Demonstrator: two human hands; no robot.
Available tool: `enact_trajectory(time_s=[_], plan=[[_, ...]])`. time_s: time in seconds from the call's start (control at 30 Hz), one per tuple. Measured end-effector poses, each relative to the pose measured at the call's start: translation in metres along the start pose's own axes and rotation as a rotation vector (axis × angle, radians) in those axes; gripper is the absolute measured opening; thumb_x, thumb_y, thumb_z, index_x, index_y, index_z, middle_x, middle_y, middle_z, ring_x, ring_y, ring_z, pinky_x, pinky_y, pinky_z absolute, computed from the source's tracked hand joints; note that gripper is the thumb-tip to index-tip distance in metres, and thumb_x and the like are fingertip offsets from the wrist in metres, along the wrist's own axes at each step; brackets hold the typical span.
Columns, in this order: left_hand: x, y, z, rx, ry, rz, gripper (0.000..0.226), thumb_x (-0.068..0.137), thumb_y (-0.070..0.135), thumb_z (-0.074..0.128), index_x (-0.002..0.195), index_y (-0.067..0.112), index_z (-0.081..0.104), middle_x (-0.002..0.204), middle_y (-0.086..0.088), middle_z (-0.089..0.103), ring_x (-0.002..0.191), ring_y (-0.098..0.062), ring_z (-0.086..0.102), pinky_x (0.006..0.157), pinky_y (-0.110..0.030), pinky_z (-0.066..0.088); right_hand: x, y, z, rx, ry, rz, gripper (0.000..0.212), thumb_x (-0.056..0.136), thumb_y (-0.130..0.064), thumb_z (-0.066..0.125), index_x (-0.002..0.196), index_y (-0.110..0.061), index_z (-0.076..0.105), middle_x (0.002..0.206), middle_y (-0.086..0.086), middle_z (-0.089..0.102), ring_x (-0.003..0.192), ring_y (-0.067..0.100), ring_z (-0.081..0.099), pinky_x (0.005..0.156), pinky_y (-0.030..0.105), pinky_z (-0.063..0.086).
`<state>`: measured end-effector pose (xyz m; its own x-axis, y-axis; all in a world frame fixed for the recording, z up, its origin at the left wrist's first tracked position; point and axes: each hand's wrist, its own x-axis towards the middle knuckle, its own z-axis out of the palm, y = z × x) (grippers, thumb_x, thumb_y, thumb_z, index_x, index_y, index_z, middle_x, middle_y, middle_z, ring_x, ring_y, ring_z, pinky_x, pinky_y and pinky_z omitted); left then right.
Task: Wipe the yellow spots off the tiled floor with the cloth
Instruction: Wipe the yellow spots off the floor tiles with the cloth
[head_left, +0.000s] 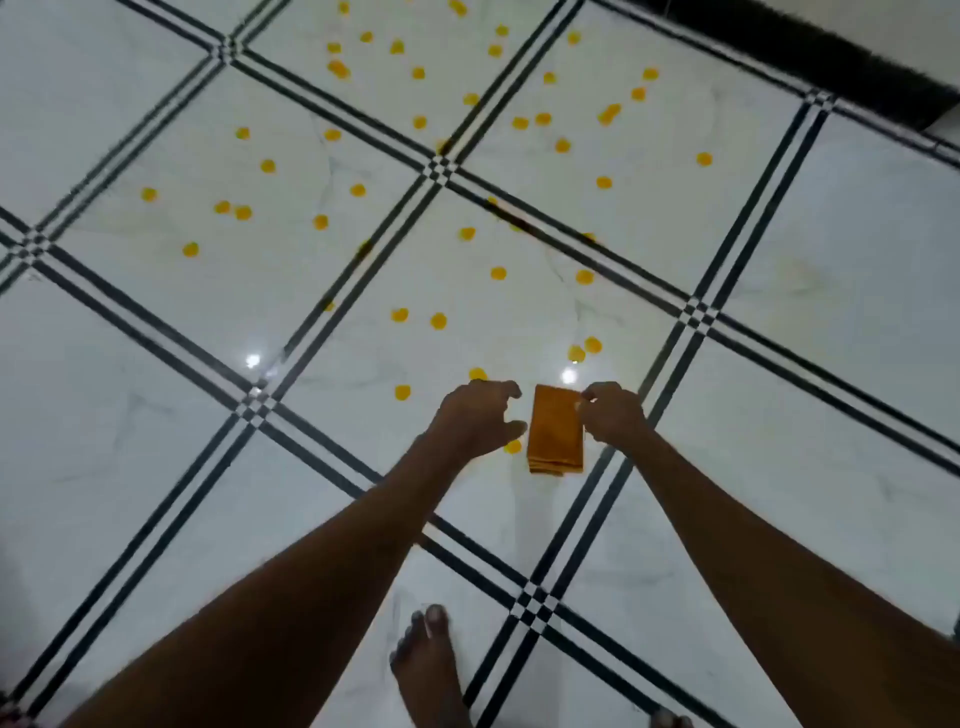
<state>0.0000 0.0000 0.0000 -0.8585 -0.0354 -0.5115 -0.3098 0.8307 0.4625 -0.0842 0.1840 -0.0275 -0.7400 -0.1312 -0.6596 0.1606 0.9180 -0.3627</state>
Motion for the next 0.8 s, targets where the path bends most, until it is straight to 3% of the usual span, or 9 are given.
enact_trajectory(time_s=[0.13, 0.2, 0.37, 0.47, 0.53, 0.6, 0.7, 0.8], plan=[[0.052, -0.040, 0.045, 0.016, -0.041, 0.018, 0.053, 0.085, 0.037, 0.072, 0.134, 0.022, 0.058, 0.121, 0.001, 0.069, 0.111, -0.020, 0.064, 0.093, -0.034, 0.051, 0.053, 0.031, 0.055, 0.016, 0.087, 0.009, 0.031, 0.096, -0.015, 0.060, 0.124, -0.003, 0.059, 0.120, 0.016, 0.068, 0.113, 0.034, 0.064, 0.088, 0.033, 0.045], [0.079, -0.056, 0.070, 0.007, 0.005, 0.057, 0.049, 0.084, 0.035, 0.073, 0.130, 0.023, 0.061, 0.115, 0.002, 0.070, 0.106, -0.018, 0.065, 0.089, -0.031, 0.051, 0.078, 0.045, 0.079, -0.002, 0.147, -0.018, 0.031, 0.094, -0.017, 0.065, 0.122, -0.004, 0.058, 0.113, 0.015, 0.069, 0.108, 0.034, 0.065, 0.082, 0.033, 0.044], [0.120, -0.077, 0.091, -0.094, 0.119, 0.162, 0.041, 0.082, 0.028, 0.075, 0.121, 0.021, 0.067, 0.104, 0.002, 0.073, 0.094, -0.015, 0.069, 0.087, -0.035, 0.054, 0.112, 0.058, 0.088, -0.003, 0.348, -0.088, 0.007, 0.085, -0.014, 0.072, 0.089, -0.016, 0.068, 0.092, 0.004, 0.068, 0.089, 0.023, 0.065, 0.065, 0.025, 0.038], [0.134, -0.078, 0.080, -0.189, 0.016, 0.206, 0.056, 0.077, 0.023, 0.083, 0.130, 0.018, 0.063, 0.117, -0.002, 0.070, 0.104, -0.014, 0.066, 0.093, -0.032, 0.052, 0.110, 0.053, 0.065, 0.091, 0.181, -0.194, 0.007, 0.082, -0.013, 0.077, 0.081, -0.015, 0.070, 0.086, 0.001, 0.069, 0.085, 0.019, 0.064, 0.061, 0.022, 0.041], [0.140, -0.072, 0.068, -0.280, -0.060, 0.223, 0.075, 0.073, 0.022, 0.087, 0.140, 0.019, 0.055, 0.135, -0.002, 0.062, 0.123, -0.015, 0.056, 0.099, -0.030, 0.048, 0.098, 0.046, 0.046, 0.234, -0.009, -0.255, 0.010, 0.084, -0.009, 0.077, 0.081, -0.016, 0.070, 0.084, 0.004, 0.071, 0.087, 0.024, 0.067, 0.072, 0.030, 0.052], [0.142, -0.063, 0.055, -0.274, -0.096, 0.265, 0.080, 0.071, 0.024, 0.089, 0.142, 0.026, 0.053, 0.145, 0.001, 0.053, 0.134, -0.014, 0.046, 0.106, -0.032, 0.042, 0.083, 0.034, 0.027, 0.357, -0.136, -0.335, 0.012, 0.087, -0.004, 0.074, 0.084, -0.014, 0.068, 0.085, 0.010, 0.071, 0.087, 0.025, 0.068, 0.083, 0.040, 0.057], [0.133, -0.054, 0.035, -0.192, -0.075, 0.337, 0.049, 0.071, 0.030, 0.088, 0.116, 0.030, 0.068, 0.127, 0.008, 0.065, 0.123, -0.010, 0.052, 0.101, -0.029, 0.040, 0.062, 0.012, -0.003, 0.435, -0.228, -0.458, 0.014, 0.090, 0.001, 0.068, 0.088, -0.012, 0.067, 0.088, 0.010, 0.070, 0.087, 0.019, 0.068, 0.078, 0.029, 0.057], [0.118, -0.049, 0.016, -0.277, 0.078, 0.356, 0.028, 0.069, 0.026, 0.089, 0.090, 0.022, 0.072, 0.100, 0.011, 0.071, 0.102, -0.003, 0.062, 0.090, -0.024, 0.044, 0.046, -0.002, -0.033, 0.400, -0.233, -0.551, 0.021, 0.090, 0.004, 0.063, 0.083, -0.017, 0.064, 0.083, 0.001, 0.063, 0.084, 0.015, 0.060, 0.073, 0.028, 0.048]])
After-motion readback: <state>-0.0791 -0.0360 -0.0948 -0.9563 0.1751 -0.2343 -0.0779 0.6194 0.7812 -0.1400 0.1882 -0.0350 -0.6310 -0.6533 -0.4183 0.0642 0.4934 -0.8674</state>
